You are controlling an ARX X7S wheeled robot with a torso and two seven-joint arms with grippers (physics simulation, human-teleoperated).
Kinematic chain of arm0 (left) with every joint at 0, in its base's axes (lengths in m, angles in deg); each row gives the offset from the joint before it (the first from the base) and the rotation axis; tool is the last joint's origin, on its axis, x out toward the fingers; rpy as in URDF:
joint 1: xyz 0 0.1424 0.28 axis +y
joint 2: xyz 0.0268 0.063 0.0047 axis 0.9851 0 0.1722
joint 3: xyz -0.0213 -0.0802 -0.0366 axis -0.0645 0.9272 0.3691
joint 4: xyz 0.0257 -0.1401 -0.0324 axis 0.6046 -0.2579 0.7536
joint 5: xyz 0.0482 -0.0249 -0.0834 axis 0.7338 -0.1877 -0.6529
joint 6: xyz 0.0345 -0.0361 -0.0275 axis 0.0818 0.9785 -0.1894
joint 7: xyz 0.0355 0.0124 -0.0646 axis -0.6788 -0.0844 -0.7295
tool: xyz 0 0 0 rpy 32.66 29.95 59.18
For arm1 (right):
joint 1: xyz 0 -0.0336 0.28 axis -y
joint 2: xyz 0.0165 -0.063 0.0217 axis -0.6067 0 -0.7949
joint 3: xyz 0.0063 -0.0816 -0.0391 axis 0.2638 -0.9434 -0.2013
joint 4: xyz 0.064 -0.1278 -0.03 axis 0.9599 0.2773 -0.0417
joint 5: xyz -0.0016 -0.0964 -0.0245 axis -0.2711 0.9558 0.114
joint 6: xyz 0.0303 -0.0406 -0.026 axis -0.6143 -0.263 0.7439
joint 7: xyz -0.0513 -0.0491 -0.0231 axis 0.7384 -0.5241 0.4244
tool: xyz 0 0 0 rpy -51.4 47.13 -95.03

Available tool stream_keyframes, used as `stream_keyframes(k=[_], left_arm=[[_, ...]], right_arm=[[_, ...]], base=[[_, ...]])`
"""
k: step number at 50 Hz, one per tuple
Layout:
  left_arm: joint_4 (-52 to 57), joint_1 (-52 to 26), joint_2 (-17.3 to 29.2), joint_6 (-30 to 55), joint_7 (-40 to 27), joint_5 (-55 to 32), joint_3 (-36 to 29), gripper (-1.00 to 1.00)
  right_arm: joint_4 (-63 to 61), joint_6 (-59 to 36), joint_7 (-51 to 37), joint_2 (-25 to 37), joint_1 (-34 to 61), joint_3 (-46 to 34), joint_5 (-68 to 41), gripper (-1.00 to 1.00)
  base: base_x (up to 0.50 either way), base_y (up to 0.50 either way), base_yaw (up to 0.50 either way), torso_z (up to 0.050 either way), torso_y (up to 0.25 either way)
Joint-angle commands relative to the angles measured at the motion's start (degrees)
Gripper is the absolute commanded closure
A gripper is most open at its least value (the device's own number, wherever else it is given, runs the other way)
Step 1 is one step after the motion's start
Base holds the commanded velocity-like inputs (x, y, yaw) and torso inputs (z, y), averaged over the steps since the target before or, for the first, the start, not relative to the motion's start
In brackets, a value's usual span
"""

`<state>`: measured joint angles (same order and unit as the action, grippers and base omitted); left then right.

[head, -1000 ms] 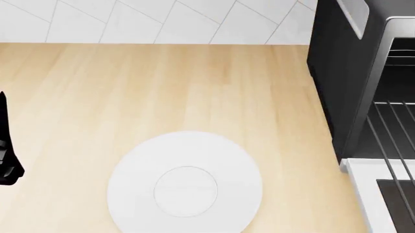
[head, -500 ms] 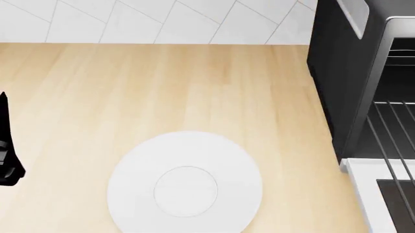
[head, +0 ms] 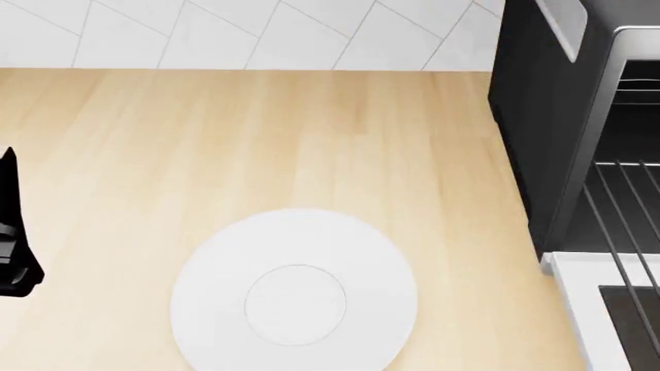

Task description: Place the scone on the rack of the toaster oven.

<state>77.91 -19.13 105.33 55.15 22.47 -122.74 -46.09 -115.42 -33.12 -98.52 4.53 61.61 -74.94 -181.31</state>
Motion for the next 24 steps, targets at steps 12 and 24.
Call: stream_keyframes(k=[12,24], left_arm=[[0.1,-0.1,-0.2,0.1,0.5,-1.8,3.1,-1.00],[0.6,-0.5,0.4,0.3,-0.3,-3.2,4.1,-1.00]], right_arm=[[-19.3,15.5,-1.1,9.4,4.6,6.7,-12.5,-1.00],[-20.3,16.3,0.7,13.8,6.8,10.4,-15.7,-1.00]], base=[[0.00,0.00,0.00,0.000,0.000],[0.00,0.00,0.00,0.000,0.000]])
